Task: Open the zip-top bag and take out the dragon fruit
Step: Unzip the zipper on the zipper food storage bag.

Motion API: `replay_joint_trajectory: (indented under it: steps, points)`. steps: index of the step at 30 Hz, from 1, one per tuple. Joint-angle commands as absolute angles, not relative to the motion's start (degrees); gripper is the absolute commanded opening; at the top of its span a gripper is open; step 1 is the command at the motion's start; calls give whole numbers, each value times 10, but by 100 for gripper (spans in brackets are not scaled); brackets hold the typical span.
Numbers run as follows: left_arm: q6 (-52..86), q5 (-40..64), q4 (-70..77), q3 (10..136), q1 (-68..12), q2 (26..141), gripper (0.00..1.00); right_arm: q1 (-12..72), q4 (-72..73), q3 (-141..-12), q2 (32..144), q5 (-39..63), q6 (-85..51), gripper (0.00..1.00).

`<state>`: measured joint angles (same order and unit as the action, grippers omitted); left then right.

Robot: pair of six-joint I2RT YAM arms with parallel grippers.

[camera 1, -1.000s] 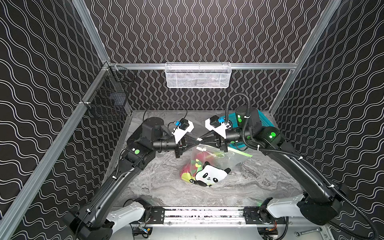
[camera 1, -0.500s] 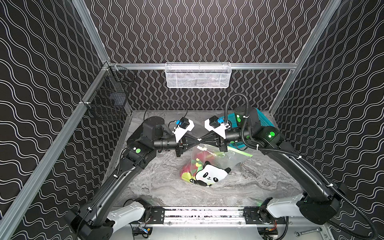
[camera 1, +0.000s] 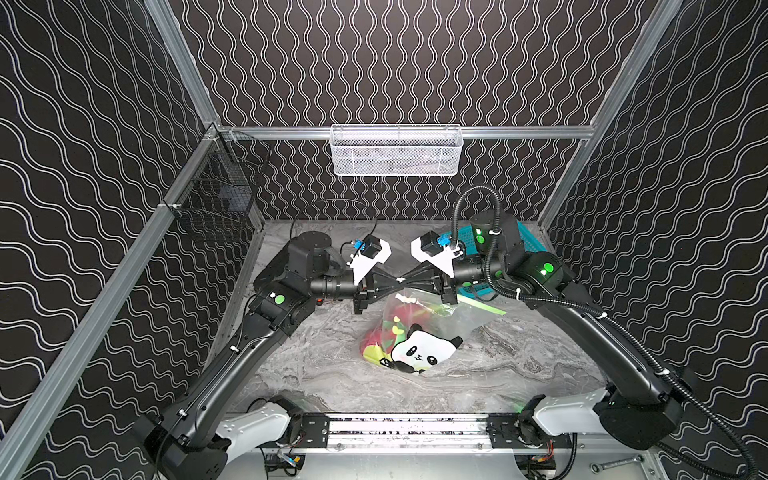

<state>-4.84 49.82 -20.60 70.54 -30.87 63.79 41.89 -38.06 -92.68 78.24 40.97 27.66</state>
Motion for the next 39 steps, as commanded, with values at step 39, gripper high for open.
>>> replay_joint_trajectory:
  steps: [39]
  points:
    - [-129,265,-189,785,-216,671,0,310,-626,-792,599,306,333,5]
